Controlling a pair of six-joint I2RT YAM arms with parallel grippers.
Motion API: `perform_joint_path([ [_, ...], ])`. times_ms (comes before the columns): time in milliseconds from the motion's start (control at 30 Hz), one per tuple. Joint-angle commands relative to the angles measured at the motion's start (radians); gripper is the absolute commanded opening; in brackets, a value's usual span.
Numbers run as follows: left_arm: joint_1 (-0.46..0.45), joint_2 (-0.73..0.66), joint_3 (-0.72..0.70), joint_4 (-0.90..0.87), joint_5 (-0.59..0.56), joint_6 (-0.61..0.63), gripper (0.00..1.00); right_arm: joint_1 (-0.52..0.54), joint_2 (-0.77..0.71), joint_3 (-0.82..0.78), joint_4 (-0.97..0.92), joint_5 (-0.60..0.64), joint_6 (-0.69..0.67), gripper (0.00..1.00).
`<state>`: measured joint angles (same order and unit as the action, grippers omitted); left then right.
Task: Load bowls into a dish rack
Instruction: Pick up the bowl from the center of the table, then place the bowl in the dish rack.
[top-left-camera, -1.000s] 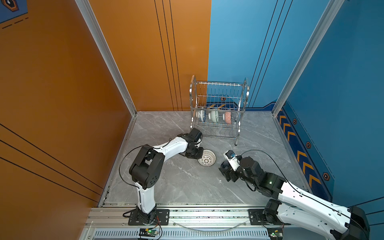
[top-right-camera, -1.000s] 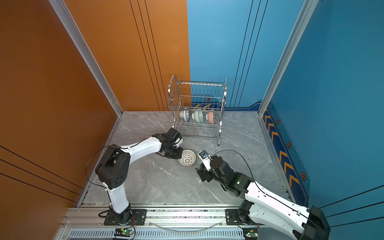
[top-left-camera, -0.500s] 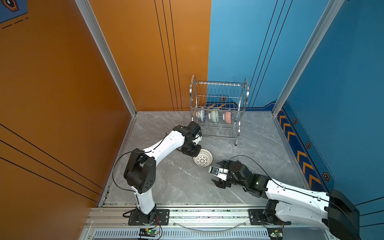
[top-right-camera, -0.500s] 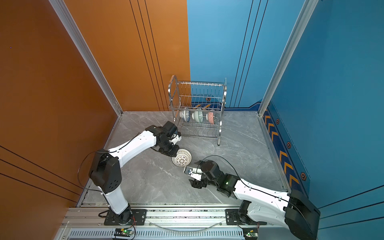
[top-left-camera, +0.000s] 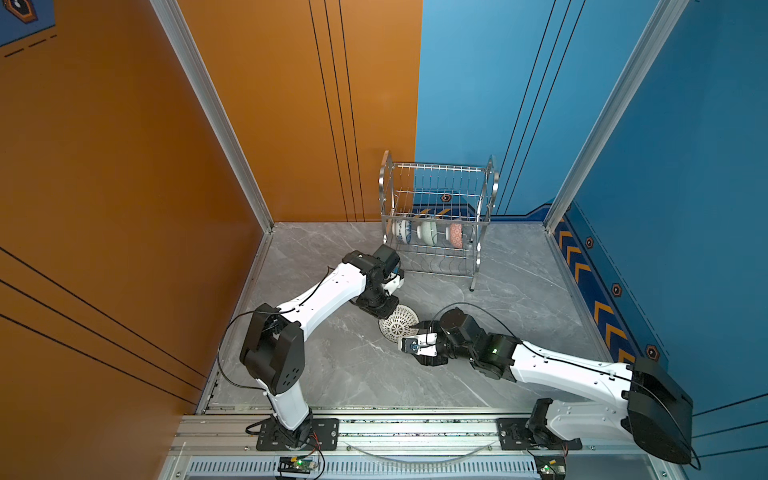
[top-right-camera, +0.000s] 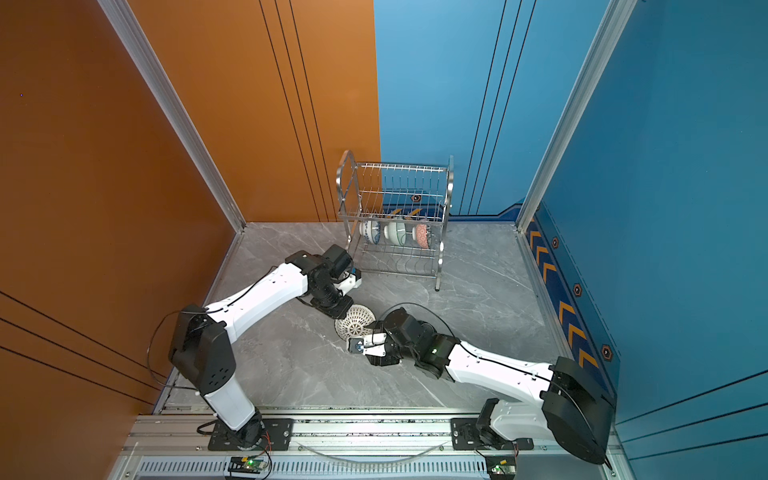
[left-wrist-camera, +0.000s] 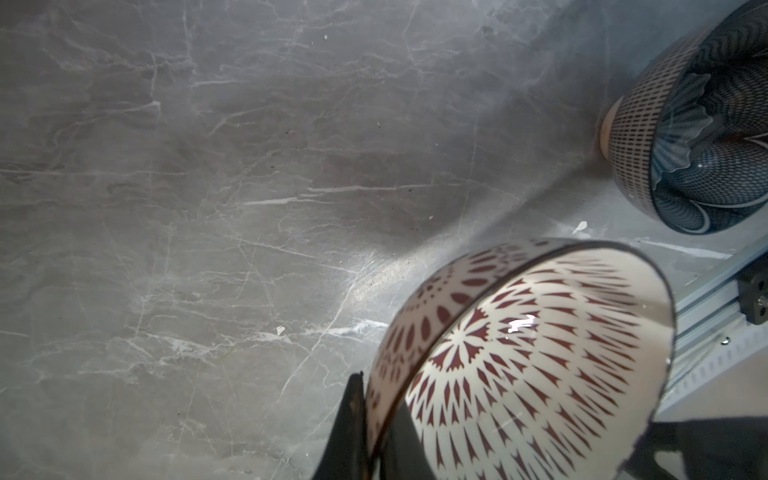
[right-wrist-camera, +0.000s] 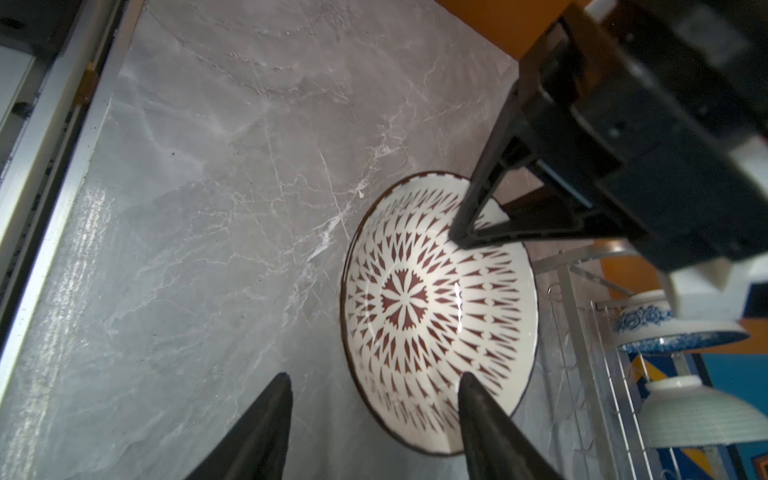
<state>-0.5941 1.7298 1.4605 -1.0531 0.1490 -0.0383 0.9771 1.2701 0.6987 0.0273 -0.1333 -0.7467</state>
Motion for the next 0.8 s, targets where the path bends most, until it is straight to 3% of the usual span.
perform_joint_path([
  [0, -0.01, -0.029, 0.004, -0.043, 0.032, 0.038, 0.0, 0.007, 0.053, 0.053, -0.096, -0.032, -0.06, 0.5],
  [333, -0.019, -0.033, 0.027, -0.07, 0.032, 0.058, 0.0, 0.015, 0.12, 0.11, -0.16, 0.018, -0.131, 0.4],
  [433, -0.021, -0.028, 0.032, -0.071, 0.029, 0.061, 0.0, 0.013, 0.145, 0.147, -0.213, 0.028, -0.161, 0.28],
  [767, -0.024, -0.023, 0.037, -0.072, 0.038, 0.056, 0.0, 0.029, 0.222, 0.209, -0.291, 0.039, -0.211, 0.25],
])
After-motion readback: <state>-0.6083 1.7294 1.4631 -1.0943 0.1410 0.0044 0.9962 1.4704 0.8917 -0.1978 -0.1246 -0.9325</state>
